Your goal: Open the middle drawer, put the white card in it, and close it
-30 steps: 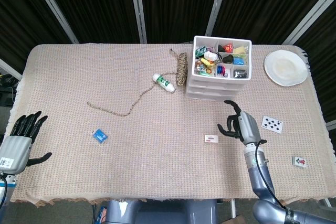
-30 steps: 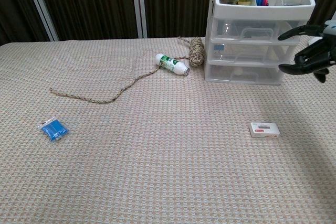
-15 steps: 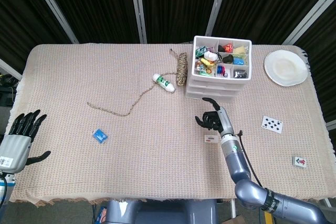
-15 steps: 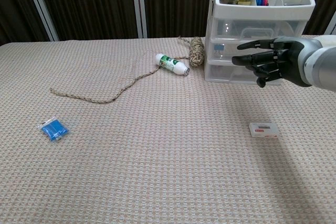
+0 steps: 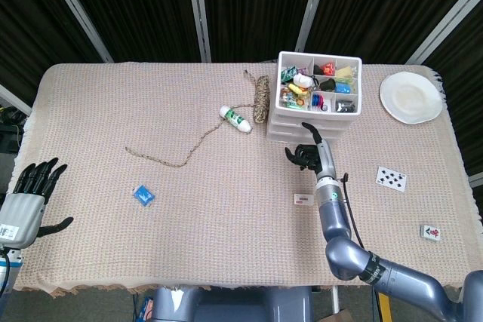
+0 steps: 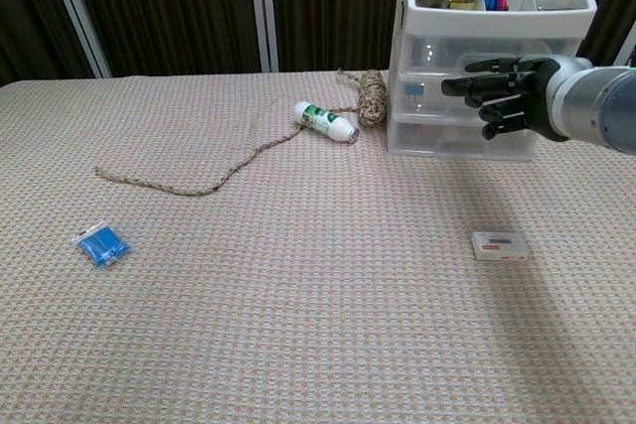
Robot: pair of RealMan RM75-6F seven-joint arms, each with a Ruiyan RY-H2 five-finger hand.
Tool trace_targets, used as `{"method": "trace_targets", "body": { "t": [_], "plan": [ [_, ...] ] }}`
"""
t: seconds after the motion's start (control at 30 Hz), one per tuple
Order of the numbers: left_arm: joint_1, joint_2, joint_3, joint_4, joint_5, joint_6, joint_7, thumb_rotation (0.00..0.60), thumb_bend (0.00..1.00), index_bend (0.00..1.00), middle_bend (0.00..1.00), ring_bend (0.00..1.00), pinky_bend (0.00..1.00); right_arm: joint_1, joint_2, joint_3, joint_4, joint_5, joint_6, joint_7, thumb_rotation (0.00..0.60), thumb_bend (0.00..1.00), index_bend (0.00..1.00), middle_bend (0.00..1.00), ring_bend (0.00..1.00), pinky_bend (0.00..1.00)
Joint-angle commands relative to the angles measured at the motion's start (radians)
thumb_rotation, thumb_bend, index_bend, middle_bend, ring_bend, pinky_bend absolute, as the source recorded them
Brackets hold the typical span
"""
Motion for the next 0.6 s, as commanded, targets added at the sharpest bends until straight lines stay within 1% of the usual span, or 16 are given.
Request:
{"method": "trace_targets", "body": {
  "t": [0.03, 0.3, 0.6],
  "plan": [
    [0.0, 0.001, 0.0, -0.002, -0.001, -0.002, 0.0, 0.6, 0.14, 0.07, 0.0, 0.0, 0.0, 0.007, -0.007, 0.006, 0.02, 0.011, 0.003, 0.004, 0.6, 0.25, 0.12, 0.8, 0.86, 0.74],
    [0.0, 0.001, 0.0, -0.005, -0.005, -0.004, 0.003, 0.6, 0.14, 0.07, 0.0, 0.0, 0.0, 0.001, -0.013, 0.012, 0.038, 0.017, 0.03, 0.019, 0.6, 0.25, 0.12, 0.8, 0.86, 0.74],
    [0.0, 0.001, 0.001, -0.006, -0.004, -0.002, 0.004, 0.6, 0.14, 0.07, 0.0, 0.0, 0.0, -0.005, -0.013, 0.042, 0.037, 0.038, 0.005, 0.062, 0.6, 0.26, 0.13, 0.8, 0.86, 0.74]
  ]
}}
